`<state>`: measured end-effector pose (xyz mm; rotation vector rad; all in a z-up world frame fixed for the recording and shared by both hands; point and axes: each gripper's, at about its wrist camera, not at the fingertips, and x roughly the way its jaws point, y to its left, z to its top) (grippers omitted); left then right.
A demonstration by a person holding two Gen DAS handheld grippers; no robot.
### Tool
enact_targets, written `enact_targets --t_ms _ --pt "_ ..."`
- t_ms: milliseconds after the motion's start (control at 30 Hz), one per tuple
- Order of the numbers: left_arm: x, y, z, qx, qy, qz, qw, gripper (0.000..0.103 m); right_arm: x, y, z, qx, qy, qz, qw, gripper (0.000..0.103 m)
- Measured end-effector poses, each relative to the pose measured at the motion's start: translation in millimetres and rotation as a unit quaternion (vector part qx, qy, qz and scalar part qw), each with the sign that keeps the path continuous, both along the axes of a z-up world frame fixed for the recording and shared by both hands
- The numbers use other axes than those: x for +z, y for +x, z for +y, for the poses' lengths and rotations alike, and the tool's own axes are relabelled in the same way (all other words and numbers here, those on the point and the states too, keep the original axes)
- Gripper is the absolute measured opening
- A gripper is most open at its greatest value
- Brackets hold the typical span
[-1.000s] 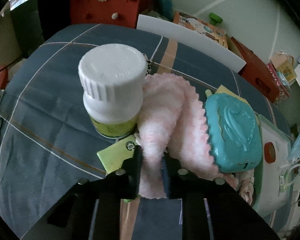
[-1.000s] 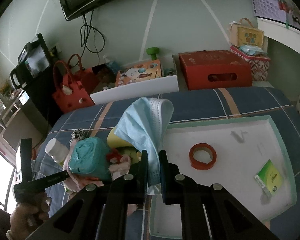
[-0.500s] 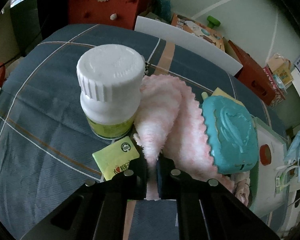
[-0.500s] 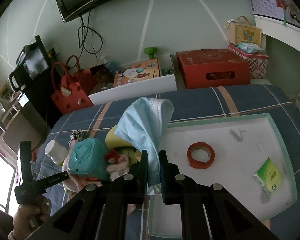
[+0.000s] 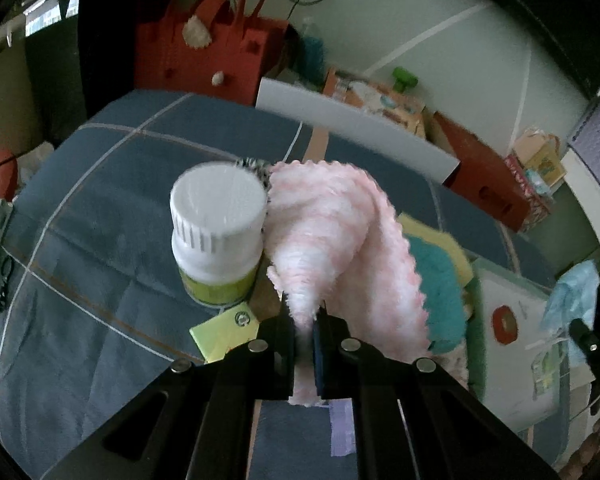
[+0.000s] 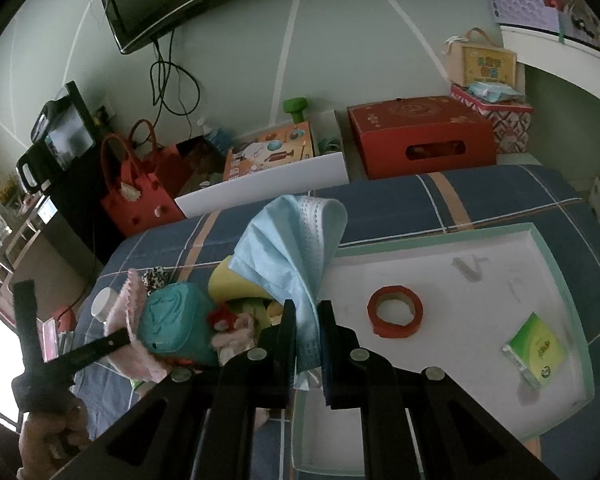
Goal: Organize soft objects
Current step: 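Lift and carry the mask and pink towel over the white tray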
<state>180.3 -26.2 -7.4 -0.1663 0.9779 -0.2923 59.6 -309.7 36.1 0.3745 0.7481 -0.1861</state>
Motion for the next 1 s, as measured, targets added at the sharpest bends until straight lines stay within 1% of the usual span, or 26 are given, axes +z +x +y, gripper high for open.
enact_targets --t_ms 133,300,367,500,633,800,900,1000 --pt "16 -3 4 0.006 -0.014 -0.022 0.9996 0.007 1 0 -1 -0.001 -0.001 -0.001 1.000 0.011" --pt "34 -8 9 0.015 -0.020 -0.046 0.9986 0.007 5 -2 -8 -0.010 0.003 -0.007 1.000 0.011" --pt "48 -13 11 0.018 -0.025 -0.064 0.9975 0.007 7 -3 -12 -0.014 0.005 -0.010 1.000 0.011" --pt "74 -22 6 0.013 -0.023 -0.094 0.9952 0.007 10 -8 -23 -0.025 0.011 -0.019 0.999 0.011" --pt "102 -25 -15 -0.016 -0.014 -0.120 0.9925 0.007 15 -17 -42 -0.048 0.011 -0.027 0.998 0.011" --pt "127 -24 -44 -0.047 -0.011 -0.138 0.9892 0.007 17 -35 -78 -0.099 0.011 -0.029 0.995 0.011" --pt "141 -27 -71 -0.074 -0.007 -0.155 0.9851 0.007 14 -45 -100 -0.129 0.011 -0.026 0.991 0.011" --pt "148 -29 -104 -0.108 -0.007 -0.161 0.9810 0.007 9 -55 -120 -0.158 0.008 -0.019 0.987 0.011"
